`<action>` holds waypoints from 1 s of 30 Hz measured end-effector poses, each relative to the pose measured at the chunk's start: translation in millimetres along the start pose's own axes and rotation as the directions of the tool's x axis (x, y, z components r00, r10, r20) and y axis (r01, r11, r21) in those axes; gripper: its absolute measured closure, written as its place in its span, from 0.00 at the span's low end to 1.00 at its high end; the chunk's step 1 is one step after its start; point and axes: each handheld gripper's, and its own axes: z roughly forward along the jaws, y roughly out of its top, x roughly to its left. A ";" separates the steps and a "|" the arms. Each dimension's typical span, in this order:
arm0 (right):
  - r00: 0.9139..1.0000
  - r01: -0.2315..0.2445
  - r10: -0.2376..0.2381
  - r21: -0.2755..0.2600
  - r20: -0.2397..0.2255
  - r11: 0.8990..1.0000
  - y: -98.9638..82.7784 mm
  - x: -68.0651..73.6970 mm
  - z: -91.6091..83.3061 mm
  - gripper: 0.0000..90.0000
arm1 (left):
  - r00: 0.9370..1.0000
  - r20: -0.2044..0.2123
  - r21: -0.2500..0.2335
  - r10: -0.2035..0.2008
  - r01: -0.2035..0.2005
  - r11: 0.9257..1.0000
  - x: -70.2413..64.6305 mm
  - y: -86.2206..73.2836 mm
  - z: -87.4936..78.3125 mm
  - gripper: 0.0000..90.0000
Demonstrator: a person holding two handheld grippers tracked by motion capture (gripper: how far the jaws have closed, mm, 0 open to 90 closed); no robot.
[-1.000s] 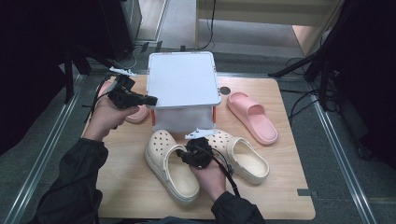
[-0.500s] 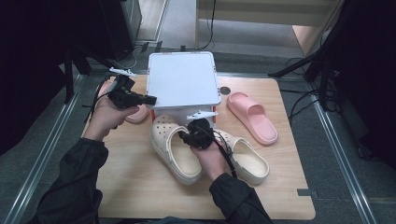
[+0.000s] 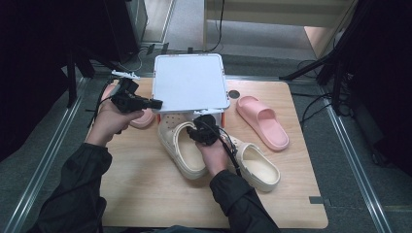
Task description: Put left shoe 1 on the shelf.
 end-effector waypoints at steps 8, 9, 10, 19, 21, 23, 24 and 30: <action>0.998 0.003 -0.003 0.000 0.062 1.000 -0.1 -2.6 3.1 0.85 | 1.000 -0.004 -0.004 0.003 -0.003 1.000 -0.6 -0.2 0.5 0.99; 0.998 -0.004 0.004 -0.003 0.056 1.000 -0.3 -3.1 4.1 0.84 | 1.000 -0.004 -0.004 0.003 -0.003 1.000 -0.5 -0.2 0.5 0.99; 0.998 -0.008 0.008 -0.006 0.057 1.000 -0.2 -2.8 4.5 0.84 | 1.000 -0.002 -0.004 0.003 -0.003 1.000 -0.4 -0.2 0.5 0.99; 0.997 -0.045 0.047 -0.036 0.067 0.998 3.2 9.3 12.1 0.80 | 1.000 -0.002 -0.007 0.006 -0.006 1.000 -0.6 -0.4 0.9 0.99; 0.998 -0.039 0.040 -0.030 0.055 0.999 3.0 9.2 11.0 0.77 | 1.000 0.000 -0.006 0.007 -0.007 1.000 -0.2 -0.4 0.8 0.99; 0.999 -0.040 0.040 -0.020 0.035 0.999 3.1 7.7 9.8 0.75 | 1.000 0.000 -0.006 0.007 -0.007 1.000 -0.2 -0.5 0.8 0.99; 0.999 -0.038 0.039 -0.016 0.028 0.999 2.9 7.1 9.1 0.74 | 1.000 0.000 -0.006 0.007 -0.007 1.000 -0.2 -0.5 0.8 0.99; 1.000 0.021 -0.021 -0.014 0.008 1.000 0.5 8.7 -1.4 0.66 | 1.000 0.001 -0.007 0.009 -0.009 1.000 0.1 -0.7 0.8 0.99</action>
